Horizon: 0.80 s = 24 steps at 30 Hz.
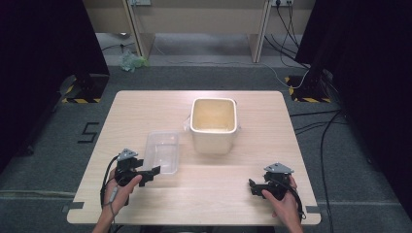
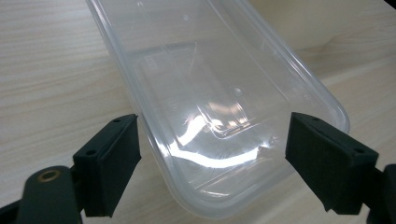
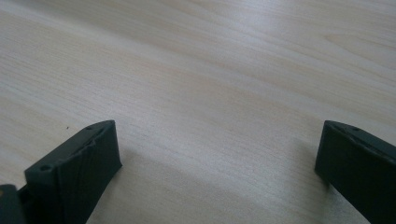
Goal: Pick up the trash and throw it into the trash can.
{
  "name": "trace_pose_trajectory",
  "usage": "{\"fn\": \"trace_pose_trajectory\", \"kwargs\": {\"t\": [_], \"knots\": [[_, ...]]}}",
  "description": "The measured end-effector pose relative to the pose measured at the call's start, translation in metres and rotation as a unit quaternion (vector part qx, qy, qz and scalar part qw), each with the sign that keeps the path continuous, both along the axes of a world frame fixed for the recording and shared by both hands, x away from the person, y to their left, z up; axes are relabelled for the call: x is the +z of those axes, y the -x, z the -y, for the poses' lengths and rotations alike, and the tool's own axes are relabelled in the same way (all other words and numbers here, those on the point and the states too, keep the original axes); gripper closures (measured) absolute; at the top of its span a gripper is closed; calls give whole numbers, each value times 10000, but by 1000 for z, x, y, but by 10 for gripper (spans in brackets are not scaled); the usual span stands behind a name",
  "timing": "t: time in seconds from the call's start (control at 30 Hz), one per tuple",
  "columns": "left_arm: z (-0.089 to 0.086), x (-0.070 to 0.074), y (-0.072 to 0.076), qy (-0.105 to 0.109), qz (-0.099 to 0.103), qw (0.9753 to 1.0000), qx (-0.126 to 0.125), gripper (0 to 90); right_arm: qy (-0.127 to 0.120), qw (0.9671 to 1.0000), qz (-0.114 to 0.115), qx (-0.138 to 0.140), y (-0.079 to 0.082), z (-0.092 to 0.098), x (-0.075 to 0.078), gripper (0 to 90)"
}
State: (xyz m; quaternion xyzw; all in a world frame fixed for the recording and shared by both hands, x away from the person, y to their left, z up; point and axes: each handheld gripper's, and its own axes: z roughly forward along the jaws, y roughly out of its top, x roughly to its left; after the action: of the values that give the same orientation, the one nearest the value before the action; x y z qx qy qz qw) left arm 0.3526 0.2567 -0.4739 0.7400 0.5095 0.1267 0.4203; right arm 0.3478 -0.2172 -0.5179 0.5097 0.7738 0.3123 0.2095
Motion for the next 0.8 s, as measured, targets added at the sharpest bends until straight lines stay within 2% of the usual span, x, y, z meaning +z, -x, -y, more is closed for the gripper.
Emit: {"fn": "trace_pose_trajectory", "kwargs": {"t": [0.13, 0.4, 0.67, 0.8], "knots": [[2, -1, 11, 52, -34, 9998, -180, 167, 1, 10000, 1, 1, 0, 0, 0, 2], [6, 1, 26, 25, -173, 9996, -219, 151, -2, 10000, 1, -2, 0, 0, 0, 2], [1, 10, 23, -22, -149, 9997, -170, 149, -1, 10000, 1, -1, 0, 0, 0, 2], [-3, 15, 9, 54, -122, 9998, -147, 149, 0, 10000, 0, -2, 0, 0, 0, 2]]}}
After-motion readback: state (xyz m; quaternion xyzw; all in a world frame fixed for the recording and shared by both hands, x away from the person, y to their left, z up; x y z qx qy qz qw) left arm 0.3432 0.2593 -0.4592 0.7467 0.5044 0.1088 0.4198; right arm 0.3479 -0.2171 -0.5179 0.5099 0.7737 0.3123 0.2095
